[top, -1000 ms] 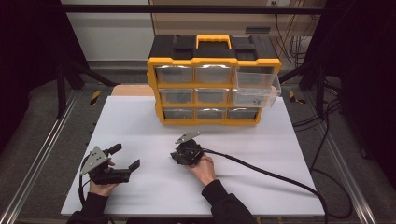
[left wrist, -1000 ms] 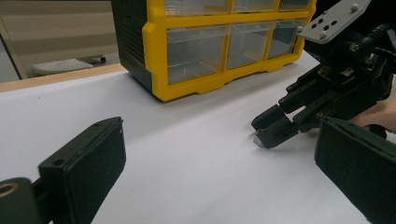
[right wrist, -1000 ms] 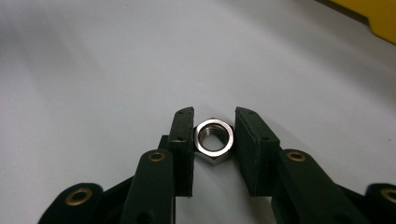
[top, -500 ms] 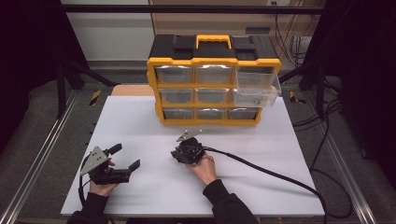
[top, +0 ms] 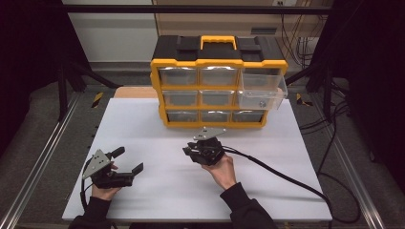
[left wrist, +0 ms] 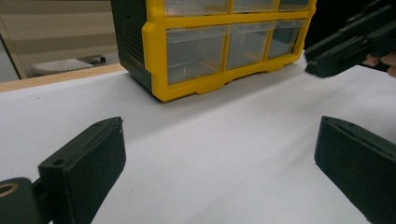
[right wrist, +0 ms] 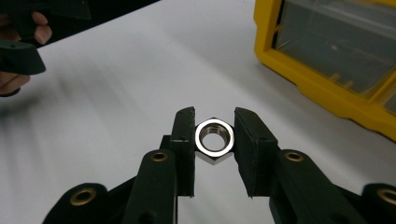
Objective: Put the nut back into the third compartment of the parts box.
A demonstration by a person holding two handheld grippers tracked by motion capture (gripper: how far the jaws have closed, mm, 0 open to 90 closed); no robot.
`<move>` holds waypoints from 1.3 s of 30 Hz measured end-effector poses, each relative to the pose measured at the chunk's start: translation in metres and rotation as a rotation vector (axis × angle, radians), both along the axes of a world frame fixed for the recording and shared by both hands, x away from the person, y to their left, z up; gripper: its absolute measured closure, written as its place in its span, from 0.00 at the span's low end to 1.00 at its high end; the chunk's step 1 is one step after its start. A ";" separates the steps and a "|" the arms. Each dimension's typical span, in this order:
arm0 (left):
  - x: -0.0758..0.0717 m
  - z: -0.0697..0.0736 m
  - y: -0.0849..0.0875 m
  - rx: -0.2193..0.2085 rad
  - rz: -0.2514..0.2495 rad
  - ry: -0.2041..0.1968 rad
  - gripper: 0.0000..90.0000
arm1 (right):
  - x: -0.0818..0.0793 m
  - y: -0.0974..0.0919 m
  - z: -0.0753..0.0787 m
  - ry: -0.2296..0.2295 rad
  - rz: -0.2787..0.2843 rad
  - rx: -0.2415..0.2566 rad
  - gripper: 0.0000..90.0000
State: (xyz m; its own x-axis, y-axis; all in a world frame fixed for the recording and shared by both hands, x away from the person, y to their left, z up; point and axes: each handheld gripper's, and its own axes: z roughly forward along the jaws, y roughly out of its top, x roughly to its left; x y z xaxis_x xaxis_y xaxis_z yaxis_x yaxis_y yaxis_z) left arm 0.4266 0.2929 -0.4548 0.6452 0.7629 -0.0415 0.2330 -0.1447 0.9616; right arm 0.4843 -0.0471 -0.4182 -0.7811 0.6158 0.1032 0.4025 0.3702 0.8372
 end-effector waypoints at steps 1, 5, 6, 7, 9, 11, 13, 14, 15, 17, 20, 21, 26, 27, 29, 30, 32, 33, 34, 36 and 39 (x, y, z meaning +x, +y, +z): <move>0.000 0.000 0.000 0.000 0.000 0.000 0.02 | -0.001 -0.003 0.003 -0.005 -0.004 0.005 0.78; 0.000 0.000 0.000 0.000 0.001 -0.001 0.02 | -0.006 -0.017 0.012 -0.026 -0.013 0.016 0.78; 0.000 0.000 0.000 -0.001 0.002 0.001 0.02 | -0.008 -0.020 0.014 -0.029 -0.015 0.019 0.78; 0.000 0.000 0.000 -0.001 0.002 0.000 0.02 | -0.009 -0.024 0.017 -0.033 -0.017 0.020 0.78; 0.000 0.000 0.000 -0.001 0.002 0.001 0.02 | -0.011 -0.029 0.022 -0.043 -0.018 0.022 0.78; 0.000 0.000 0.000 0.000 0.002 0.001 0.02 | -0.013 -0.034 0.026 -0.047 -0.021 0.030 0.78; 0.000 0.000 0.000 0.000 0.002 0.001 0.02 | -0.014 -0.040 0.030 -0.056 -0.023 0.037 0.78; 0.000 0.000 0.000 0.001 0.001 -0.002 0.02 | -0.015 -0.044 0.033 -0.059 -0.028 0.042 0.78; 0.000 0.000 0.000 0.001 0.002 -0.003 0.02 | -0.016 -0.047 0.035 -0.064 -0.030 0.043 0.78; 0.000 0.000 0.000 0.001 0.002 -0.002 0.02 | -0.017 -0.053 0.039 -0.069 -0.041 0.047 0.78; 0.000 0.001 -0.001 0.000 0.000 -0.002 0.02 | -0.020 -0.064 0.046 -0.082 -0.050 0.059 0.78; 0.000 0.001 -0.001 0.002 0.000 -0.004 0.02 | -0.021 -0.067 0.049 -0.085 -0.055 0.058 0.78; 0.000 0.001 -0.001 0.005 0.001 -0.005 0.02 | -0.029 -0.085 0.066 -0.121 -0.071 0.069 0.78; 0.000 0.001 -0.001 0.004 0.000 -0.004 0.02 | -0.030 -0.088 0.069 -0.127 -0.074 0.072 0.78; -0.001 0.001 -0.001 0.005 0.000 -0.004 0.02 | -0.032 -0.096 0.077 -0.145 -0.082 0.085 0.78; -0.001 0.001 -0.001 0.003 -0.001 -0.004 0.02 | -0.032 -0.100 0.081 -0.151 -0.084 0.092 0.78; -0.001 0.001 0.000 0.004 -0.001 -0.006 0.02 | -0.034 -0.107 0.090 -0.166 -0.098 0.097 0.78; -0.001 0.001 0.000 0.003 0.000 -0.005 0.02 | -0.034 -0.110 0.094 -0.177 -0.105 0.101 0.78; -0.001 0.001 0.000 0.003 0.000 -0.004 0.02 | -0.035 -0.114 0.099 -0.185 -0.112 0.104 0.78; -0.001 0.001 -0.001 0.006 -0.002 -0.004 0.02 | -0.037 -0.121 0.111 -0.202 -0.123 0.110 0.78; -0.001 0.001 -0.001 0.006 -0.001 -0.004 0.02 | -0.038 -0.128 0.126 -0.226 -0.137 0.112 0.78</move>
